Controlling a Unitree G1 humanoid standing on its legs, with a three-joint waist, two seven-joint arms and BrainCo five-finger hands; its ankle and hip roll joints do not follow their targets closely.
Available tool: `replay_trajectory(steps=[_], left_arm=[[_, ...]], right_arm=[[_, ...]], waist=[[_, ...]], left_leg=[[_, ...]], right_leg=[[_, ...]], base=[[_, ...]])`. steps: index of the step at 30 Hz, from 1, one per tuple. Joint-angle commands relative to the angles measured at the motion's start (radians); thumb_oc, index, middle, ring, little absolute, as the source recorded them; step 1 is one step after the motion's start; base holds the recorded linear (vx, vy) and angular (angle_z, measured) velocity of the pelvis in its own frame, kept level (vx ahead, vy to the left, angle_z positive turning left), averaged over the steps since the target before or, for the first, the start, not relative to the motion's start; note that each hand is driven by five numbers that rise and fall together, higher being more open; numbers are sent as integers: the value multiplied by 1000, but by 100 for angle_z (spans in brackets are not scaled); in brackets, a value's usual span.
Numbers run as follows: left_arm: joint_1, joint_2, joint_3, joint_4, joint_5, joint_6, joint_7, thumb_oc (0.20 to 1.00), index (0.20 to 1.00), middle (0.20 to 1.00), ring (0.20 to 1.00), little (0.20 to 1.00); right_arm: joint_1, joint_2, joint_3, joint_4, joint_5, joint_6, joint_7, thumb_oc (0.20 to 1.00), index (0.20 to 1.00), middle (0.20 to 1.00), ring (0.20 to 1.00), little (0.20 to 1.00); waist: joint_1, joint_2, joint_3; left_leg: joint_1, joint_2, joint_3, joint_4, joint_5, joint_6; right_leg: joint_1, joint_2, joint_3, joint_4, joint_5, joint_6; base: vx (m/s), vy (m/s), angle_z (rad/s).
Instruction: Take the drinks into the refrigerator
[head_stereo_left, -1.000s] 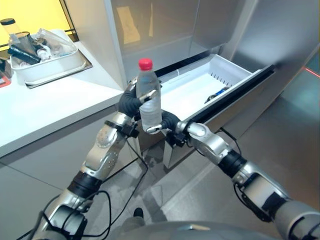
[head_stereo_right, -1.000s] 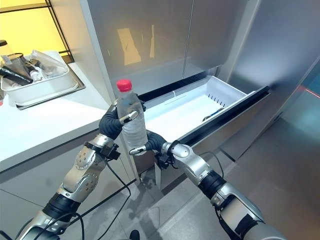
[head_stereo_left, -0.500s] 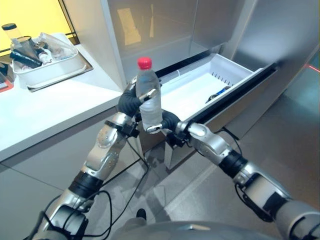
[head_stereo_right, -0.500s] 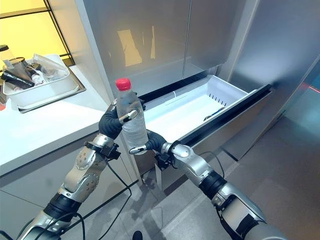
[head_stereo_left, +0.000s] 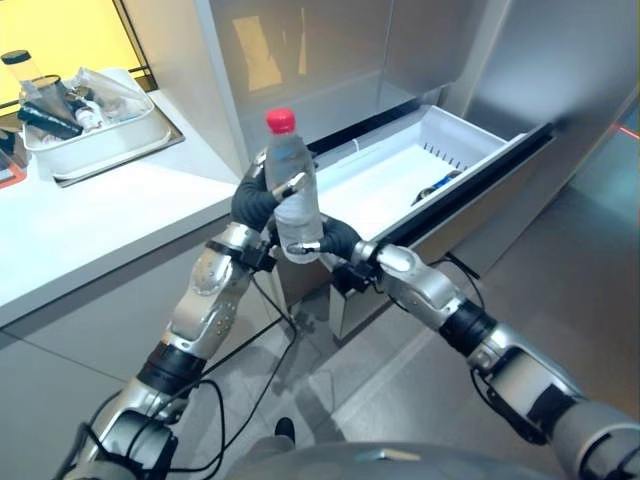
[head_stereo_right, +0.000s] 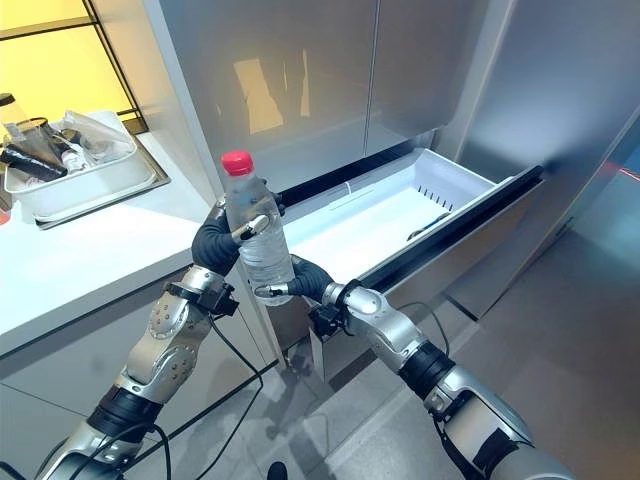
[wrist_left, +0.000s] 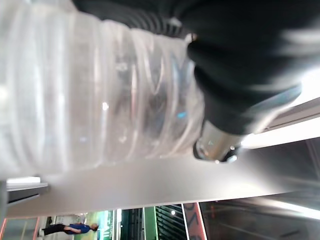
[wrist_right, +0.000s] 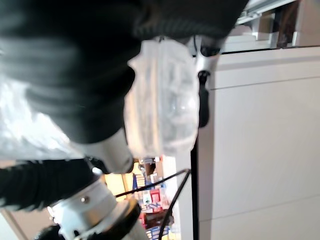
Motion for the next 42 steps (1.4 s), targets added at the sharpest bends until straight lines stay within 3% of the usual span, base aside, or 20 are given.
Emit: replay_trajectory(steps=[1,9,10,19,30,37,42], left_arm=[[-162,-61,-22,-16,10,-96,-44,200,200,200,200,200],[-158,-55,-7,-18,13,-97,-44,200,200,200,200,200],[-156,-54,-2,-19,11,-95,-44,1000,1000,1000,1000,1000],[-104,-29,70,-28,31,-101,-45,1000,1000,1000,1000,1000],[-59,7,210,-8,70,-135,-28,1000,1000,1000,1000,1000],[-10,34,304,10,101,-150,-15,1000,1000,1000,1000,1000],[69,35,385,11,108,-151,-27,1000,1000,1000,1000,1000]], right_arm=[[-30,116,25,-160,75,-78,53,200,200,200,200,200],[-18,99,22,-175,81,-73,68,200,200,200,200,200],[-11,91,20,-183,81,-71,73,200,200,200,200,200],[51,30,-22,-232,85,-58,124,200,200,200,200,200],[149,-98,-75,-296,-18,-33,223,200,200,200,200,200],[272,-188,-195,-333,-14,-33,243,200,200,200,200,200],[389,-248,-343,-383,26,-41,251,200,200,200,200,200]], waist=[[5,-20,-8],[5,-22,-10],[5,-22,-10],[2,-17,-10],[-3,-14,-13],[-10,-13,-14],[-16,-12,-13]], left_leg=[[54,-30,5,27,-118,52],[57,-32,2,24,-118,52],[57,-33,3,23,-118,52],[58,-34,7,20,-116,52],[60,-36,10,14,-113,49],[59,-38,10,7,-110,49],[56,-40,9,5,-110,48]], right_leg=[[-37,13,0,116,-96,-7],[-32,14,2,108,-93,-8],[-32,14,2,107,-91,-7],[-33,12,5,100,-85,-6],[-27,13,8,83,-80,-5],[-27,13,10,73,-75,-2],[-28,13,11,68,-73,0]], base=[[0,0,0],[0,0,0],[0,0,0],[0,0,0],[0,0,0],[0,0,0],[0,0,0]])
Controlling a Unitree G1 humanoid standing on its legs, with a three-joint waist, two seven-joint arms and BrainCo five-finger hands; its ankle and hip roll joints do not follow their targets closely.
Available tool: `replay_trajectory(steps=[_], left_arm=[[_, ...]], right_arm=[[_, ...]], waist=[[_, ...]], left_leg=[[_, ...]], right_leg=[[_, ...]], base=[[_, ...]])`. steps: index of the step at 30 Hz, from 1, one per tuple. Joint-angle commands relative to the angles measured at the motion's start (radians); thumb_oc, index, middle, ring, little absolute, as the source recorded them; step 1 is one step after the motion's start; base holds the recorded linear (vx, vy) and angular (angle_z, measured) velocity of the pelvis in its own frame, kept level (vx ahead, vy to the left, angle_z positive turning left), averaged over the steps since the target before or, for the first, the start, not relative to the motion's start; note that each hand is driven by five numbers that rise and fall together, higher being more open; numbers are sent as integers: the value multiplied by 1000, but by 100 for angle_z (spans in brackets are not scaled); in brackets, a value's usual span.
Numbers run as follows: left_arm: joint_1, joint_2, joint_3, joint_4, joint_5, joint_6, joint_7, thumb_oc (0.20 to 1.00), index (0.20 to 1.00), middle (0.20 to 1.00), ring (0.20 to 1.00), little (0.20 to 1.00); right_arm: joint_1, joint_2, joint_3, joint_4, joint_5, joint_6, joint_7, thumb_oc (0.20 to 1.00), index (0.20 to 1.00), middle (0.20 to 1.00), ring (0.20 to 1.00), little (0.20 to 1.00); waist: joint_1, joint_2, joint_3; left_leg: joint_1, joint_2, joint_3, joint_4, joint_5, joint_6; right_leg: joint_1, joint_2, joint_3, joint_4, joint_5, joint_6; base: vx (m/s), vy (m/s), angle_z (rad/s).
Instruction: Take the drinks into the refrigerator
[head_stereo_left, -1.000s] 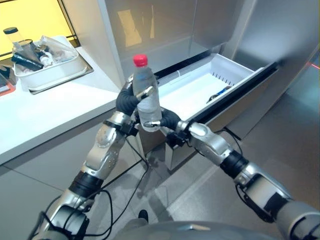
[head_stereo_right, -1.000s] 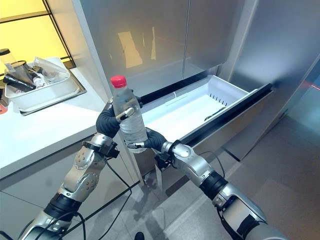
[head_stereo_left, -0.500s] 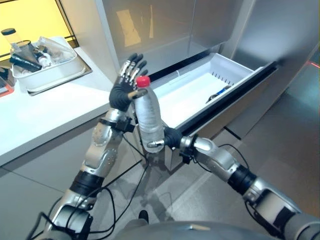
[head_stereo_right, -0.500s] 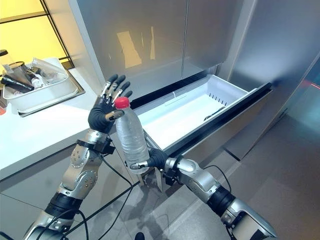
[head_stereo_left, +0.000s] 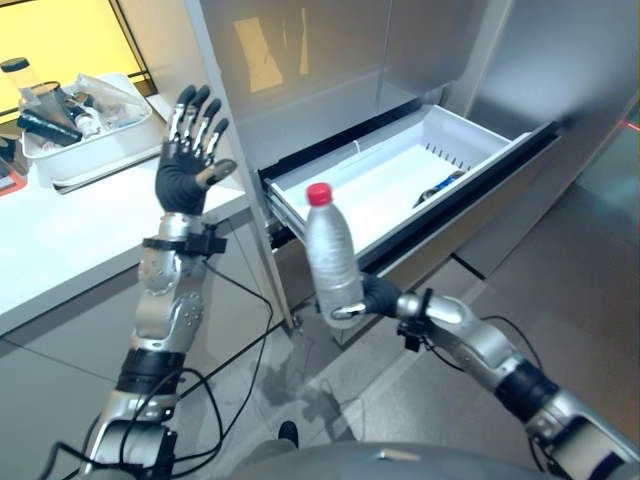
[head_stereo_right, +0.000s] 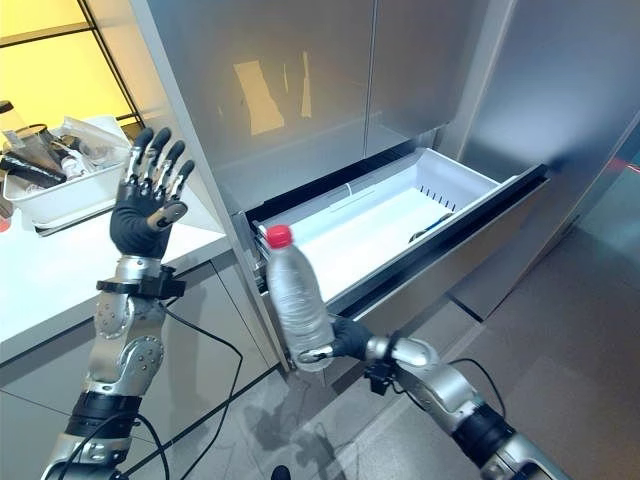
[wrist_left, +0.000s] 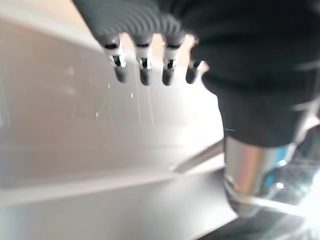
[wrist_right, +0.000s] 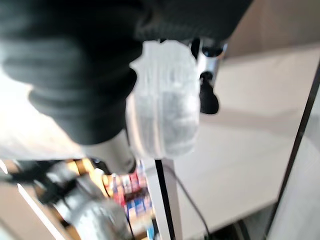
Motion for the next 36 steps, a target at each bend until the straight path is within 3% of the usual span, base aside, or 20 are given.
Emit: replay_trajectory(steps=[1,4,5,7,8,11,19,26,29,31,36], left_arm=[[-4,54,46,14,22,-55,-15,1000,1000,1000,1000,1000],[56,47,105,12,21,-56,-24,1000,1000,1000,1000,1000],[111,31,149,-2,4,-56,-37,1000,1000,1000,1000,1000],[133,32,161,-9,-4,-55,-48,1000,1000,1000,1000,1000],[181,38,199,-16,1,-57,-58,1000,1000,1000,1000,1000],[240,29,232,-12,-18,-52,-84,1000,1000,1000,1000,1000],[348,-23,221,-41,-29,-35,-126,1000,1000,1000,1000,1000],[391,-16,164,-53,-48,-26,-151,1000,1000,1000,1000,1000],[411,-3,135,-43,-64,-22,-150,1000,1000,1000,1000,1000],[413,4,131,-42,-65,-22,-152,1000,1000,1000,1000,1000],[414,55,108,-59,-80,-30,-144,1000,1000,1000,1000,1000]], right_arm=[[-30,0,-163,-144,98,-92,6,200,200,200,200,200],[47,-26,-292,-175,122,-115,-12,200,200,200,200,200],[97,-29,-385,-180,136,-143,-38,200,200,200,200,200],[111,-40,-424,-182,128,-156,-51,200,200,200,200,200],[130,-50,-514,-177,129,-186,-86,200,200,200,200,200],[125,-85,-621,-162,105,-229,-136,200,200,200,200,200],[6,-181,-710,-81,33,-313,-271,200,200,200,200,200],[-215,-325,-592,42,1,-343,-340,200,200,200,200,200],[-424,-442,-453,119,-30,-349,-370,200,200,200,200,200],[-483,-466,-413,137,-34,-349,-381,200,200,200,200,200],[-797,-501,-182,268,-50,-341,-413,200,200,200,200,200]], waist=[[-15,-18,-15],[-21,-19,-12],[-23,-20,-4],[-24,-18,-6],[-25,-19,-2],[-21,-22,1],[7,-35,13],[39,-52,36],[54,-63,55],[57,-63,61],[84,-66,104]], left_leg=[[20,-35,6,65,-120,53],[15,-36,7,65,-119,53],[16,-37,7,67,-123,52],[10,-37,6,66,-120,53],[5,-38,5,66,-119,53],[-3,-40,4,68,-121,54],[-19,-42,0,76,-123,57],[-42,-40,-1,80,-118,55],[-62,-41,1,88,-114,54],[-70,-40,2,91,-113,54],[-117,-41,6,104,-101,56]], right_leg=[[-47,13,10,105,-75,-3],[-52,13,11,107,-76,-4],[-52,13,10,112,-82,-4],[-59,14,10,111,-78,-5],[-63,14,12,110,-78,-5],[-72,14,15,110,-78,-4],[-84,13,15,109,-74,-2],[-101,13,11,108,-67,0],[-122,15,13,112,-59,0],[-129,15,15,112,-56,0],[-188,11,28,132,-43,0]], base=[[0,0,0],[0,0,0],[0,0,0],[0,0,0],[0,0,0],[0,0,0],[0,0,0],[-4,0,0],[-26,-2,-1],[-46,-1,-1],[-78,12,-1]])
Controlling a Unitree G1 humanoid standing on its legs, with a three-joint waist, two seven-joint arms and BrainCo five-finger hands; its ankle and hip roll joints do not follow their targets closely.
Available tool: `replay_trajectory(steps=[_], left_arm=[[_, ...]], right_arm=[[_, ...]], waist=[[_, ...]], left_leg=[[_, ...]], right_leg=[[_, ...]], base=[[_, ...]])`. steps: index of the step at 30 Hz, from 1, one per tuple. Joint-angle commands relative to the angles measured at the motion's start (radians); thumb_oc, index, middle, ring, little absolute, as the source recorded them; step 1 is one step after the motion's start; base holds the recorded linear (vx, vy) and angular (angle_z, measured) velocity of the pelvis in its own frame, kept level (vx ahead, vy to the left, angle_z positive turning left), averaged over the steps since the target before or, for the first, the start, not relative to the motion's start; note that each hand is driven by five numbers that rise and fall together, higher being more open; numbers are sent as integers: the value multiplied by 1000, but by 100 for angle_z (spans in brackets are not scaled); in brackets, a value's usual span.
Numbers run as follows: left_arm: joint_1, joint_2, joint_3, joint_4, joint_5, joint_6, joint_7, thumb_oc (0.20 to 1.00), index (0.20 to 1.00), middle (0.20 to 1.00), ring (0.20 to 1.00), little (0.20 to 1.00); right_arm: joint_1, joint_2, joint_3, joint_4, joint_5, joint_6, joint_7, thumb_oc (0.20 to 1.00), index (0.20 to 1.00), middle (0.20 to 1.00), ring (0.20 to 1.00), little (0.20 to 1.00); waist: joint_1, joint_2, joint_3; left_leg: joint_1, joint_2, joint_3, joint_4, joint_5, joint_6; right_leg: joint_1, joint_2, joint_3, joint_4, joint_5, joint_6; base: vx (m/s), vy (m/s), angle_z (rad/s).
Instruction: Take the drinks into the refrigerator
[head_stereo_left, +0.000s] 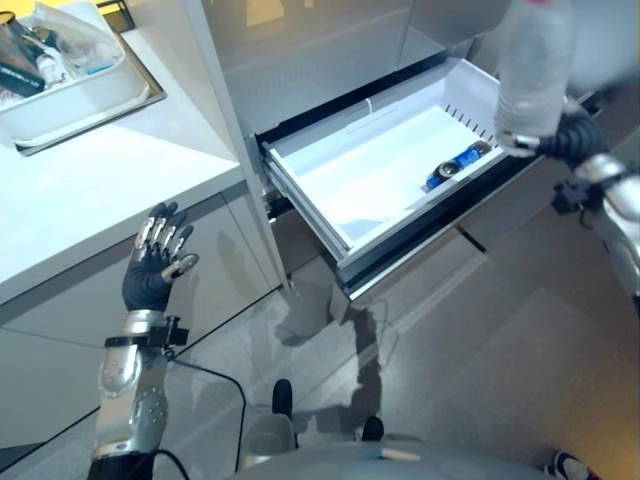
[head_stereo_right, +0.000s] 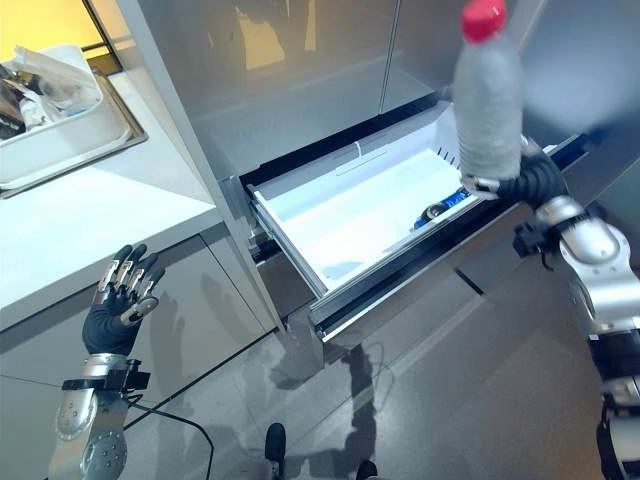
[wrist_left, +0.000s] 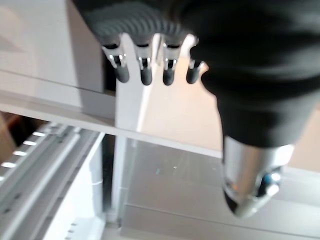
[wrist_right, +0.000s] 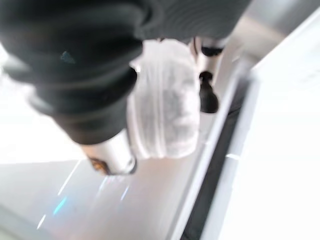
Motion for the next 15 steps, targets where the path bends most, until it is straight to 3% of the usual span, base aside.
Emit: replay_trajectory(steps=[1,7,15], left_arm=[[-3,91,4,-64,-27,-54,2,1000,1000,1000,1000,1000],[-5,107,1,-82,-35,-56,7,1000,1000,1000,1000,1000],[-17,149,0,-130,-40,-52,15,1000,1000,1000,1000,1000]], right_arm=[[-327,-51,106,53,-17,-101,-74,200,200,200,200,200],[-476,-22,253,171,-99,-76,-88,200,200,200,200,200],[-574,57,415,313,-406,-17,-93,200,200,200,200,200]], waist=[[37,-19,-8],[45,-6,19],[58,36,90]], left_leg=[[-37,-36,8,90,-97,56],[-60,-33,10,91,-86,55],[-115,-34,9,103,-62,52]], right_leg=[[-133,11,31,152,-45,-3],[-168,11,33,168,-41,-8],[-256,6,40,224,-39,-16]], base=[[-82,13,-4],[-28,10,-2],[-45,9,-2]])
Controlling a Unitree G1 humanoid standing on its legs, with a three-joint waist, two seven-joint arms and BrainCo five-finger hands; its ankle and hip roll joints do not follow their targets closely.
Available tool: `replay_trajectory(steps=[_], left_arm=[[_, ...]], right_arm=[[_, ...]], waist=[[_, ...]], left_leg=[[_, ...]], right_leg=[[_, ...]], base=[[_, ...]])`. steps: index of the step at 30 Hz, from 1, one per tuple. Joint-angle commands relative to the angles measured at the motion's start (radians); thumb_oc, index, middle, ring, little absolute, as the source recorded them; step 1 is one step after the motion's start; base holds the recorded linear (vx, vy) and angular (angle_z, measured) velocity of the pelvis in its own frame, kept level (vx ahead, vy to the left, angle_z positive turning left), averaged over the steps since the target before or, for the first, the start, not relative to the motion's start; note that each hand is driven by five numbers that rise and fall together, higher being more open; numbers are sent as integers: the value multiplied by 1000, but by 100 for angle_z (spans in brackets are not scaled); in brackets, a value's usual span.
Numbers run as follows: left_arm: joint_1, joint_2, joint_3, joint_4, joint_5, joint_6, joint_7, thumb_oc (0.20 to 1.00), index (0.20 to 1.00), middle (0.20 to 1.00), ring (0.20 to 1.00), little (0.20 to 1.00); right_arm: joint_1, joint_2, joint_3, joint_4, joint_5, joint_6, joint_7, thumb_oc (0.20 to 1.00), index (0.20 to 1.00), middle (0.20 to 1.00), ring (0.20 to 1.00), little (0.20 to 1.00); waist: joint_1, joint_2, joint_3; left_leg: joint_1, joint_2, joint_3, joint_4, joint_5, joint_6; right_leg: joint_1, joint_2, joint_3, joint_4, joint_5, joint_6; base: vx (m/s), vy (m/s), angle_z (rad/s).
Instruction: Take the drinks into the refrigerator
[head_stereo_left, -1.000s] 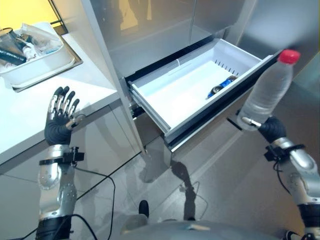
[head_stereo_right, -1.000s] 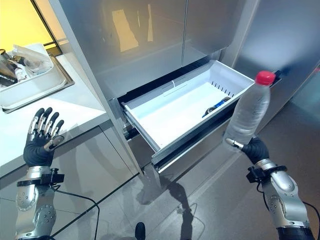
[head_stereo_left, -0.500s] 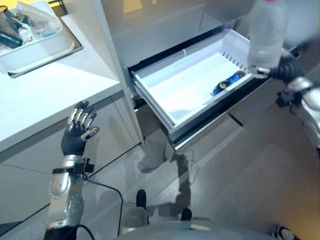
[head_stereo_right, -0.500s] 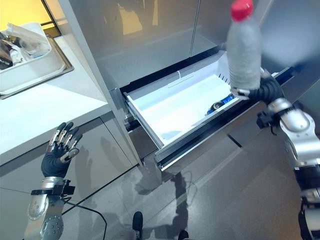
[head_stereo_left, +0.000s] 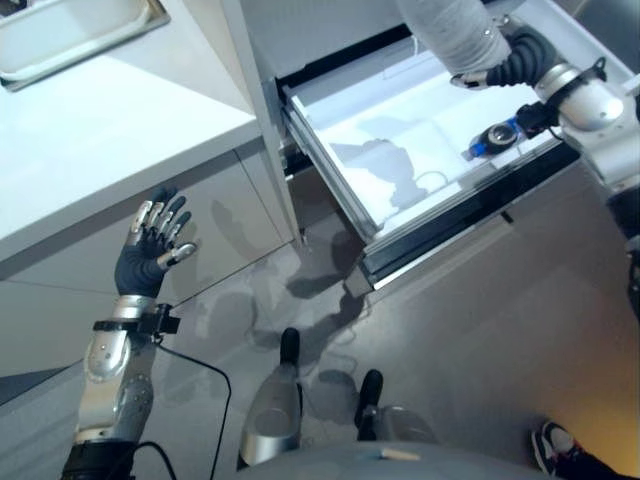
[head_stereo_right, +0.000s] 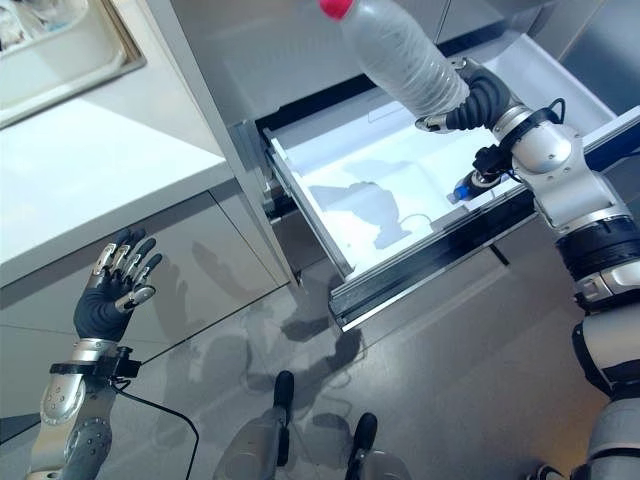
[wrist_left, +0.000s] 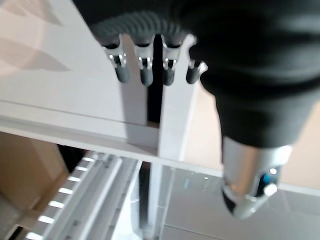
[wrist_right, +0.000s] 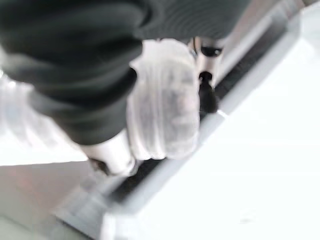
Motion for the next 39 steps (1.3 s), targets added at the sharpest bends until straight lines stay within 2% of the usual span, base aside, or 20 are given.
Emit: replay_trajectory(steps=[1,7,10,20,21,22,25,26,32,39], left_arm=[[18,43,9,-117,-26,-51,0,1000,1000,1000,1000,1000],[9,53,3,-133,-17,-54,9,1000,1000,1000,1000,1000],[5,56,12,-131,-4,-52,15,1000,1000,1000,1000,1000],[-12,58,8,-139,10,-49,24,1000,1000,1000,1000,1000],[-14,59,8,-137,12,-48,25,1000,1000,1000,1000,1000],[-20,56,7,-137,17,-46,26,1000,1000,1000,1000,1000],[-22,50,5,-138,27,-48,28,1000,1000,1000,1000,1000],[-26,51,2,-141,34,-50,28,1000,1000,1000,1000,1000],[-34,52,0,-157,53,-55,36,1000,1000,1000,1000,1000],[-34,45,8,-162,60,-59,42,1000,1000,1000,1000,1000]], right_arm=[[-173,-8,19,21,-74,-33,-67,200,200,200,200,200],[-120,8,24,128,-214,-10,-73,200,200,200,200,200],[-70,-34,35,130,-332,8,-60,200,200,200,200,200],[1,-95,20,251,-518,42,-83,200,200,200,200,200],[-2,-97,28,246,-545,45,-77,200,200,200,200,200],[-10,-110,67,217,-642,44,-69,200,200,200,200,200],[-13,-122,93,188,-711,38,-62,200,200,200,200,200],[-16,-133,141,161,-790,23,-43,200,200,200,200,200],[-38,-139,189,86,-821,8,10,200,200,200,200,200],[-16,-155,179,15,-790,-7,31,200,200,200,200,200]], waist=[[-24,20,-43],[-21,39,-14],[-26,51,1],[-31,70,30],[-31,71,32],[-32,73,36],[-34,77,37],[-33,79,40],[-36,84,49],[-39,86,61]], left_leg=[[-13,-39,6,71,-66,46],[-31,-41,-2,74,-60,43],[-42,-41,-4,76,-56,42],[-62,-45,-10,78,-51,43],[-62,-45,-10,78,-51,43],[-64,-45,-10,79,-51,42],[-65,-47,-11,78,-51,43],[-61,-50,-13,78,-57,42],[-70,-50,-14,76,-48,40],[-77,-52,-16,77,-47,40]], right_leg=[[-139,10,32,166,-40,-16],[-158,5,28,176,-40,-17],[-176,1,26,190,-43,-15],[-207,-6,24,214,-49,-16],[-209,-6,25,216,-49,-16],[-213,-7,25,220,-51,-16],[-217,-8,25,222,-53,-16],[-215,-11,26,227,-62,-14],[-224,-12,22,229,-58,-16],[-233,-15,17,242,-63,-16]], base=[[0,0,0],[-26,-6,1],[-11,-4,0],[-21,-5,6],[0,0,0],[0,0,0],[0,0,0],[0,0,0],[0,0,0],[0,0,0]])
